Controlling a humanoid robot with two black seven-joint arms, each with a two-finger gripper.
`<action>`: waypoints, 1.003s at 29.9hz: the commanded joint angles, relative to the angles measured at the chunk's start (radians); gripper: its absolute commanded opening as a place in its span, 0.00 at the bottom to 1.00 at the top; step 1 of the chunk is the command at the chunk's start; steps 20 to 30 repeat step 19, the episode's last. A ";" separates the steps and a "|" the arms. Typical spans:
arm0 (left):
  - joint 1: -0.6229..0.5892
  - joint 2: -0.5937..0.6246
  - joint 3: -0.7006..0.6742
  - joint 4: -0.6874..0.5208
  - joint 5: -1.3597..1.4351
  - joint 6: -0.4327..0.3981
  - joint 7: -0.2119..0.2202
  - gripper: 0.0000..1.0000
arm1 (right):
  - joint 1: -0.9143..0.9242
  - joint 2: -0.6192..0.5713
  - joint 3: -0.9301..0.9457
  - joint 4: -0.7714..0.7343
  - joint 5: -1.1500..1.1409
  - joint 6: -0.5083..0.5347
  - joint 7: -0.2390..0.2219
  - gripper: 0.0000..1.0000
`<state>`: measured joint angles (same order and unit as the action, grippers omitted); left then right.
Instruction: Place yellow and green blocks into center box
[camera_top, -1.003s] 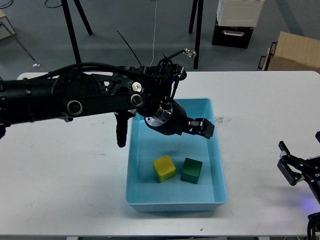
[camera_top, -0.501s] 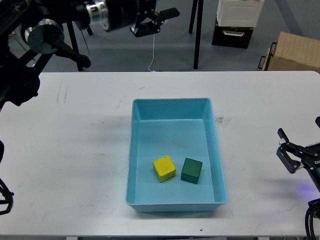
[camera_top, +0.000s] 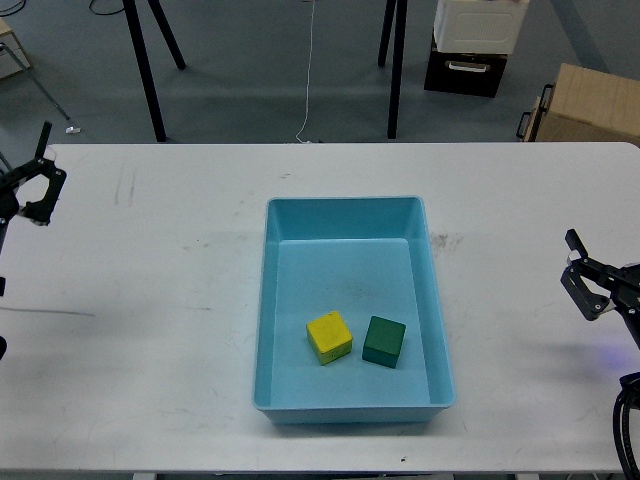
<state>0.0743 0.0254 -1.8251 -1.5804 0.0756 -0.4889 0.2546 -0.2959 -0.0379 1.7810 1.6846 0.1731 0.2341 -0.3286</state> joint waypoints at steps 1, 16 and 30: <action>0.178 -0.025 -0.008 -0.059 -0.114 0.000 -0.038 0.98 | -0.006 0.006 0.008 0.001 0.002 0.001 0.003 1.00; 0.358 -0.025 0.133 -0.128 -0.132 0.000 -0.074 0.99 | -0.137 0.035 -0.118 0.047 0.000 0.008 0.000 1.00; 0.358 -0.025 0.139 -0.128 -0.131 0.000 -0.074 1.00 | -0.140 0.036 -0.121 0.046 0.000 0.016 0.000 1.00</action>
